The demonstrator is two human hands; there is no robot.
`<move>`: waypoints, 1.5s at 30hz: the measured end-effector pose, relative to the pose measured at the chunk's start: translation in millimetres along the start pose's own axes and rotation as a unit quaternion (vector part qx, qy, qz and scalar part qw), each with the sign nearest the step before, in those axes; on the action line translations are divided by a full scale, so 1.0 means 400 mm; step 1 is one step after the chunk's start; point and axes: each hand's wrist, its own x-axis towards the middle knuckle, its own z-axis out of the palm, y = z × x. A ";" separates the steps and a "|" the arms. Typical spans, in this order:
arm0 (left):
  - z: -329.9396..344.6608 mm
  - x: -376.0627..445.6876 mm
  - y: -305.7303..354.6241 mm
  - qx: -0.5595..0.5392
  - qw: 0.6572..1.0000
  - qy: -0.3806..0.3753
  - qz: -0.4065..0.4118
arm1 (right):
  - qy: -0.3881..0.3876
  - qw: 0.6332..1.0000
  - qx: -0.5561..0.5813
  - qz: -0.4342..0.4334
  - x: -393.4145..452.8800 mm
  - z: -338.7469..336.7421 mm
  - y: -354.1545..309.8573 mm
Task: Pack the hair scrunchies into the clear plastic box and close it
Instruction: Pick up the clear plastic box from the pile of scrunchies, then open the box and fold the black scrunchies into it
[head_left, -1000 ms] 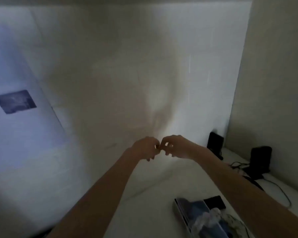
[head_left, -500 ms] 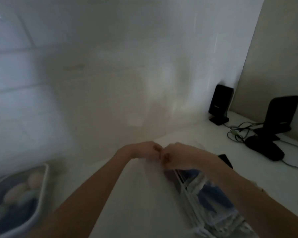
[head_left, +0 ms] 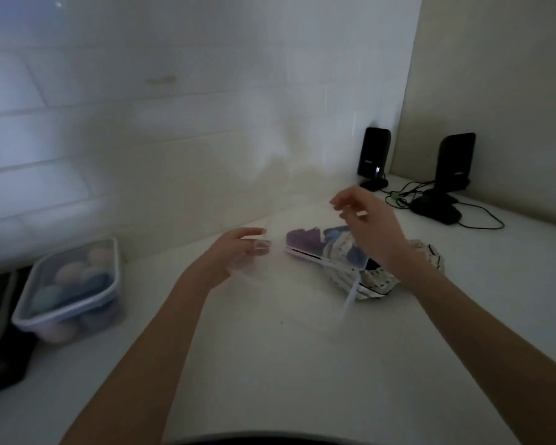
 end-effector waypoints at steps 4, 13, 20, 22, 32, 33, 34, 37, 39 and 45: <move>-0.020 -0.059 -0.035 -0.142 0.988 0.064 0.017 | 0.132 0.986 0.023 0.098 -0.073 -0.030 0.043; -0.058 -0.081 -0.076 -0.229 0.945 0.219 0.086 | -0.010 0.976 -0.201 0.080 -0.104 0.004 0.047; -0.102 -0.073 -0.082 -0.262 0.931 0.241 0.076 | -0.216 0.888 -0.403 0.048 0.019 0.103 -0.005; -0.099 -0.067 -0.085 -0.262 0.932 0.238 0.074 | -0.310 0.837 -0.441 0.100 0.027 0.110 -0.008; -0.077 -0.065 -0.077 -0.222 0.944 0.239 0.044 | -0.119 0.981 -0.076 0.130 0.077 0.068 0.001; -0.072 -0.069 -0.074 -0.203 0.948 0.243 0.041 | -0.078 0.988 -0.006 0.132 0.081 0.059 -0.015; -0.063 -0.074 -0.070 -0.181 0.952 0.243 0.044 | -0.041 0.989 0.064 0.130 0.085 0.053 -0.028; -0.029 -0.089 -0.058 -0.131 0.966 0.215 0.056 | 0.009 0.961 0.260 0.096 0.092 0.049 -0.077; -0.011 -0.095 -0.056 -0.078 0.975 0.198 0.059 | -0.007 0.912 0.400 0.089 0.096 0.055 -0.105; 0.008 -0.146 -0.010 0.254 0.887 0.247 0.295 | -0.093 0.827 0.539 0.130 0.106 0.105 -0.131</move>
